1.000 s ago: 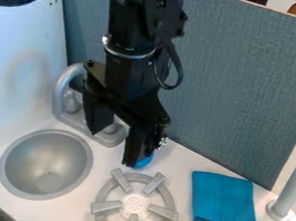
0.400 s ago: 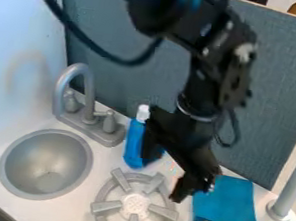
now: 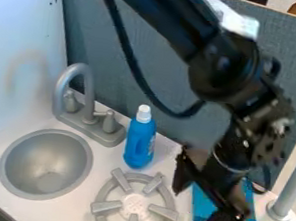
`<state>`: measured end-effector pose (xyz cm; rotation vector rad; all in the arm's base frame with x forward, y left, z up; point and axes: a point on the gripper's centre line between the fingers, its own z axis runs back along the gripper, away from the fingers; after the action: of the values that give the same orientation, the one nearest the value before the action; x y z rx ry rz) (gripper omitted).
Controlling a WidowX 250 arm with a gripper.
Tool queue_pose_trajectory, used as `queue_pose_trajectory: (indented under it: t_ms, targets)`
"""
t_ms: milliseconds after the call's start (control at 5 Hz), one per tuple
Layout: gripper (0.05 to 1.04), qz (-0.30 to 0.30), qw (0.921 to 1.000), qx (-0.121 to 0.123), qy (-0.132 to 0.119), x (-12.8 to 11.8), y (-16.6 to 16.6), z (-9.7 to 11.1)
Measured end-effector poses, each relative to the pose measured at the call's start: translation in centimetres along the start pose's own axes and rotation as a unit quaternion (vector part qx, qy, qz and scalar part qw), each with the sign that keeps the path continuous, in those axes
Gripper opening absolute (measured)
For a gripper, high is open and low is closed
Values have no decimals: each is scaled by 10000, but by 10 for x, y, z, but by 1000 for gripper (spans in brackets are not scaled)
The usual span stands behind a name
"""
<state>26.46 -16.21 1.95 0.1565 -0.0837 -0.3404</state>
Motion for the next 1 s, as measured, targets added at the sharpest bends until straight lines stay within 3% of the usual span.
queue_pose_trajectory:
  t_ms: [400, 600, 800, 1000]
  targets:
    - [1009, 222, 9993, -226, -193, 2, -14, -30]
    - [1010, 215, 9989, -381, -160, 2, -22, -44]
    - [1009, 84, 9988, -483, 76, 6, -33, -61]
    - [1010, 14, 9988, -474, 83, 20, -48, -70]
